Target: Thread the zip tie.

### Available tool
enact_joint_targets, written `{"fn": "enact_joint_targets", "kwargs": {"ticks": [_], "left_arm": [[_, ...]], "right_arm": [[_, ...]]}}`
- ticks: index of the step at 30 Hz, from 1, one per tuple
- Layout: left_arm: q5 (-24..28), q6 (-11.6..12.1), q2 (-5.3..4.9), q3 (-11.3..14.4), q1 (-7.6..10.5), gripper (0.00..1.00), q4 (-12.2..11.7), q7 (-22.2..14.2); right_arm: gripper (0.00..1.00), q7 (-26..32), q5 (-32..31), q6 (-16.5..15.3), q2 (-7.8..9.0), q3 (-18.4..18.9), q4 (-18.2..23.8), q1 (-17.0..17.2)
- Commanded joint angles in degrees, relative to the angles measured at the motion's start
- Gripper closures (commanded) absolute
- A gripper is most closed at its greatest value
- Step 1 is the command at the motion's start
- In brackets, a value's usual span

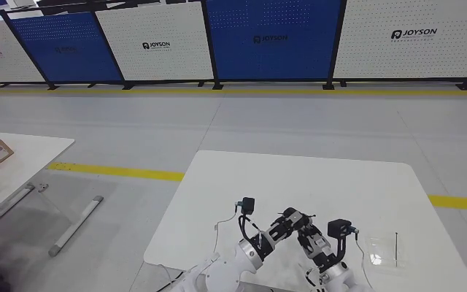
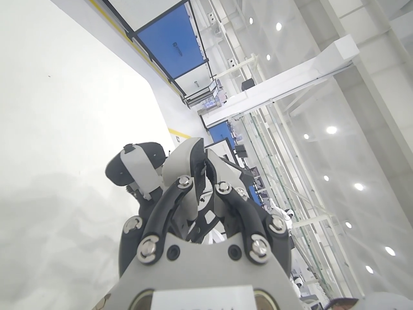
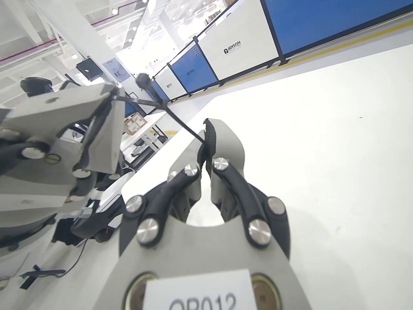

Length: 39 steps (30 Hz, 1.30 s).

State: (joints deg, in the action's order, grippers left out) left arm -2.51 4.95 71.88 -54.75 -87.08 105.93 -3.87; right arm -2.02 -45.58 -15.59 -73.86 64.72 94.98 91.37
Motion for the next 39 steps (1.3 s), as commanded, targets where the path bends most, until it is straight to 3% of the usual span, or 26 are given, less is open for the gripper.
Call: {"fn": "enact_joint_targets", "kwargs": {"ticks": [1,9,18,25,26,27,28,32,39], "left_arm": [[-0.17,0.02,-0.01,0.02,-0.03,1.0,0.11,0.01],[-0.09,-0.29,0.05,0.09,0.26,1.0,-0.49,0.16],[-0.56,0.58,-0.11,-0.27,-0.54,1.0,1.42,0.08],[-0.53,-0.06,-0.12,-0.49,-0.37,1.0,1.03,0.24],[-0.39,-0.33,-0.08,-0.48,-0.2,1.0,0.89,0.36],[-0.27,-0.59,-0.04,-0.49,-0.03,1.0,0.66,0.63],[-0.1,-0.78,0.0,-0.53,0.07,1.0,0.49,0.88],[0.78,-0.73,0.09,-1.22,0.19,1.0,0.44,2.48],[3.32,1.02,-0.25,-5.01,-1.58,1.0,0.16,4.83]], "right_arm": [[1.0,-0.01,-0.11,0.07,-0.04,-0.2,-0.17,-0.15],[1.0,0.04,-0.26,-0.04,0.0,-0.15,-0.35,-0.16],[1.0,0.36,-0.71,0.31,-0.07,-0.64,-0.94,-0.64],[1.0,0.25,-0.93,0.09,-0.01,-0.54,-0.56,-0.33],[0.62,0.25,-0.77,0.0,0.01,-0.47,-0.48,-0.24],[0.04,0.18,-0.36,0.02,0.02,-0.32,-0.37,-0.1],[0.0,-0.01,0.15,0.01,0.02,-0.11,-0.24,0.03],[0.0,-0.69,1.95,-0.86,0.24,1.57,0.18,0.78],[0.0,-4.72,8.01,-3.89,0.94,6.77,3.0,4.27]]}}
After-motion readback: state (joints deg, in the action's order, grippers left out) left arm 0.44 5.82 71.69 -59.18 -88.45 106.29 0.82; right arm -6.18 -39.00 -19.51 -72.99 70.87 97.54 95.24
